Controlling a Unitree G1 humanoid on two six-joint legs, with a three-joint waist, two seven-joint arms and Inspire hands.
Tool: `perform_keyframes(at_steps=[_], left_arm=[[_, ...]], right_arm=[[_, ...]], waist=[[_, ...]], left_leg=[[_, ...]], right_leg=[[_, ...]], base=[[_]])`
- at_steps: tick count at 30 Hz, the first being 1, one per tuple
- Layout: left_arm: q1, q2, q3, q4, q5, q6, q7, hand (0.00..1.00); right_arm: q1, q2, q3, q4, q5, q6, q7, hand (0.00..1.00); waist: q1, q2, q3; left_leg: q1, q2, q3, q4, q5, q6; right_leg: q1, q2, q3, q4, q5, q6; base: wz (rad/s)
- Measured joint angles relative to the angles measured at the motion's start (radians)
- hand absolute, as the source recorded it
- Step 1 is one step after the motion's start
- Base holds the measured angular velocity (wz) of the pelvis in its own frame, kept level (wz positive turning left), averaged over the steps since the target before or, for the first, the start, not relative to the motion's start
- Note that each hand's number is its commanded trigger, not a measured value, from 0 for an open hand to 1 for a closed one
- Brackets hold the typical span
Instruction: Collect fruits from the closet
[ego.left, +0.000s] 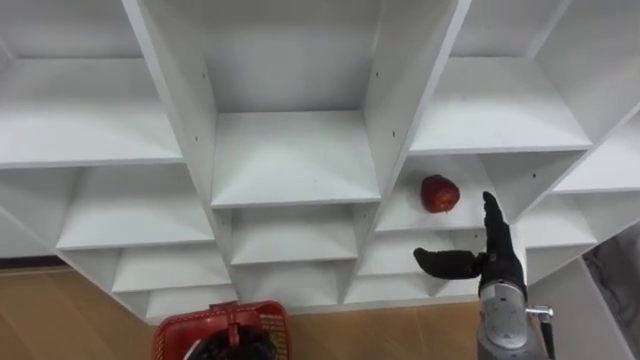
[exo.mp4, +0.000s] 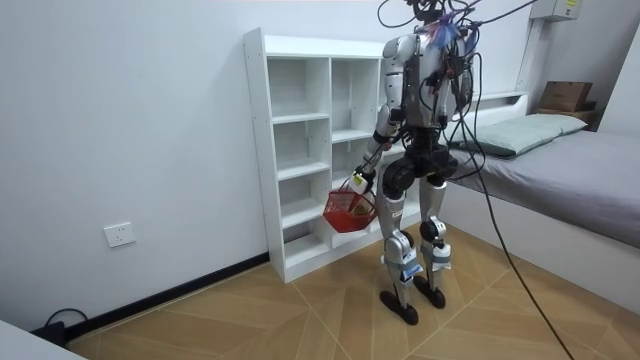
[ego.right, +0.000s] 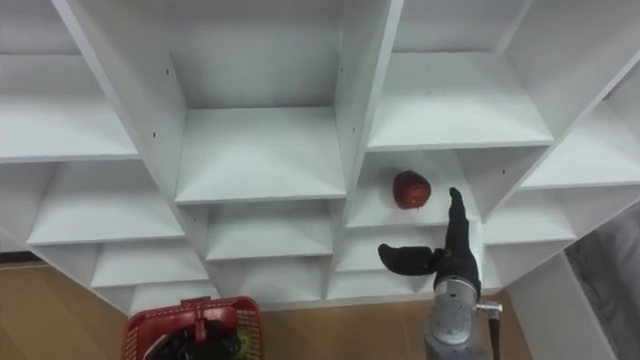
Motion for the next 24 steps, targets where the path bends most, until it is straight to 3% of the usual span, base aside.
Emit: perform_keyframes(at_steps=[3, 9, 14, 24], left_arm=[[0.0, 0.011, 0.005, 0.012, 0.024, 0.001, -0.024, 1.0], [-0.006, 0.046, 0.008, 0.015, 0.028, 0.0, -0.052, 1.0], [-0.003, 0.047, 0.035, 0.015, 0.049, 0.0, -0.087, 1.0], [0.003, 0.052, 0.038, 0.047, 0.083, -0.002, -0.094, 1.0]], right_arm=[[-0.048, -0.012, -0.022, 0.038, 0.017, 0.002, -0.002, 0.0], [-0.18, -0.087, -0.029, 0.127, 0.039, 0.0, -0.006, 0.0], [-0.23, -0.091, -0.103, 0.166, 0.055, 0.0, -0.008, 0.0], [-0.274, -0.095, -0.108, 0.2, 0.091, 0.0, -0.015, 0.0]], waist=[[0.001, -0.007, -0.0001], [0.003, -0.01, 0.0003], [0.027, -0.01, 0.0002], [0.031, -0.023, 0.0045]], left_leg=[[-0.022, -0.003, -0.013, 0.01, 0.0, 0.001], [-0.066, -0.004, -0.036, 0.042, 0.0, 0.001], [-0.104, -0.004, -0.044, 0.056, 0.002, 0.0], [-0.156, -0.007, -0.068, 0.083, 0.005, 0.003]], right_leg=[[-0.012, -0.003, -0.008, -0.002, 0.0, 0.0], [-0.033, -0.011, -0.027, 0.002, 0.0, 0.0], [-0.069, -0.01, -0.038, 0.02, 0.0, 0.0], [-0.109, -0.012, -0.055, 0.043, -0.001, 0.0]], base=[[0.11], [0.12], [0.07], [0.07]])
